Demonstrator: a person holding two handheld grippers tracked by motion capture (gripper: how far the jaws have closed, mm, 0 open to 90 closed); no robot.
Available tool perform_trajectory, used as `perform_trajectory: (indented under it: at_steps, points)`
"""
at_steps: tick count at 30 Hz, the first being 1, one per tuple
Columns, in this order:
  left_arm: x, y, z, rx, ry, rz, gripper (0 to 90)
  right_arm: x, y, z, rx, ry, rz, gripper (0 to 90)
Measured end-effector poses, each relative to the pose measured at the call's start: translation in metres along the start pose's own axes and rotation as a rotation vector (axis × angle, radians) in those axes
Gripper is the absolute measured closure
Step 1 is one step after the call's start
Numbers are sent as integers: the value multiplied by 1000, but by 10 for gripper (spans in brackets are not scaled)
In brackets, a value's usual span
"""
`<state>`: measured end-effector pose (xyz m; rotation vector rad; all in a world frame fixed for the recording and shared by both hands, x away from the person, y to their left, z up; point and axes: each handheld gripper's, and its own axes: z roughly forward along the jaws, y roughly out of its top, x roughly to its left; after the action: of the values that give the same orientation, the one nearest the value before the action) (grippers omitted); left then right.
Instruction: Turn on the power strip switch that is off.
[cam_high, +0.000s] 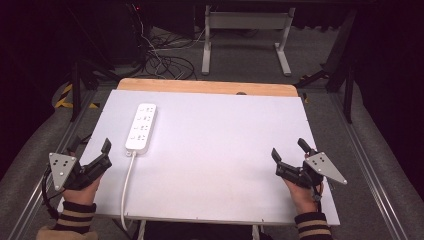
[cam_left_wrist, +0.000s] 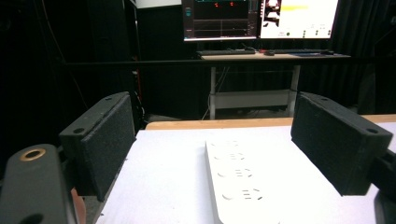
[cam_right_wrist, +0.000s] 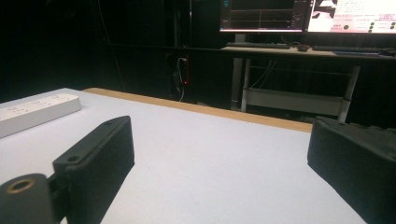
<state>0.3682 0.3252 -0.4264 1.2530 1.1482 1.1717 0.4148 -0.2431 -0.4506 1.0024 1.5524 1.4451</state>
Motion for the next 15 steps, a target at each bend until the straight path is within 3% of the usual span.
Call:
perform_trajectory:
  at_steps: [15]
  points:
    - [-2, 0, 1, 13, 10, 21, 106, 0, 0, -1, -2, -1, -2, 81]
